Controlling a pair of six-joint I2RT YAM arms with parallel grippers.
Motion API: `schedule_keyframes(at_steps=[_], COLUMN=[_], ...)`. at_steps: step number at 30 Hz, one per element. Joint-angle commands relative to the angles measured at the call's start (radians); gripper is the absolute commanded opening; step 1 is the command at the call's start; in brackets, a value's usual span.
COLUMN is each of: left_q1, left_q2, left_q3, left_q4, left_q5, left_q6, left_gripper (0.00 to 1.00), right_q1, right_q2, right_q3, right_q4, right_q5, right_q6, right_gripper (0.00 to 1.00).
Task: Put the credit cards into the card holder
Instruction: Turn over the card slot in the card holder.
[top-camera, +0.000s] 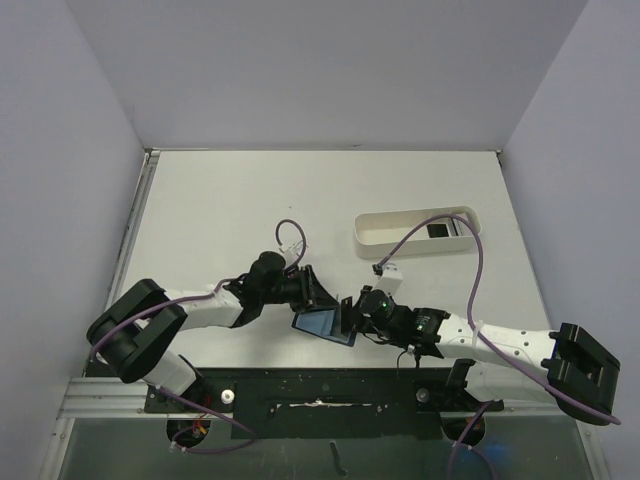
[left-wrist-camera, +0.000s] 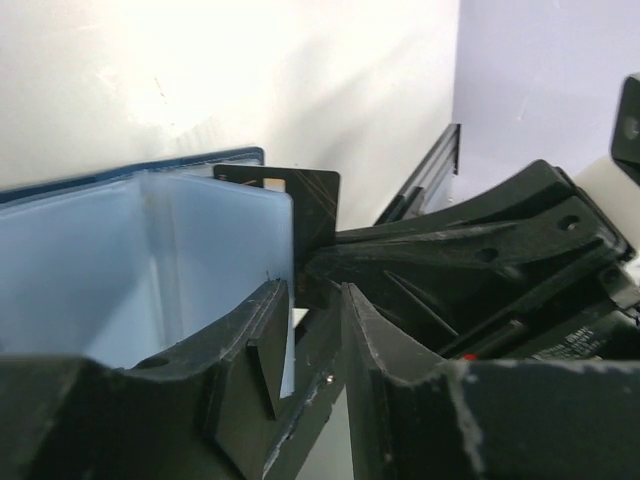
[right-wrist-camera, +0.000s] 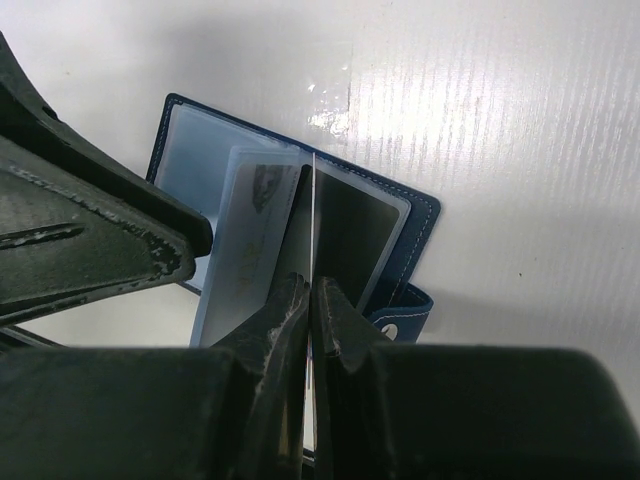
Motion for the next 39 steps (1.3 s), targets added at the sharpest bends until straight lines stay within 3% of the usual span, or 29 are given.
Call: schedule_keyframes(at_steps=[1,7,14,18,27,39], left_q1=[-0.007,-0.007,-0.007,-0.007,-0.044,-0.064], left_q2=[0.003,0.024,0.036,0.03,-0.04,-0.004], left_q3=[0.062,0.065,0.062,0.065,0.134,0.176], left_q4=[-0.084,-0.106,-0.123,-0.141,-0.274,-0.327], left_q5=[-0.069,-0.084,-0.105,-0.109,-0.153,-0.174], left_q6=[0.093,0.12,0.14,0.146,0.216,0.274], left_gripper=[0.25,0.12,0.07,0.15,0.46,0.54], right_q1=[0.004,0.004,0.005,0.005,0.004,0.006], right_q2=[-0.019,-0.024,-0.027,-0.028,-0.054,-0.034], right_q3=[-0.004,-0.006,-0.004,0.0,0.006,0.019], right_q4=[0.047,0.036,0.029,0.028,0.061,0.053], right_q5=[0.048,0.057,0.058,0.058,0.041,0.042], right_q6=[0.011,0.015,0.014,0.013,-0.006,-0.007], right_gripper=[0.0,0.0,0.0,0.0,0.0,0.0])
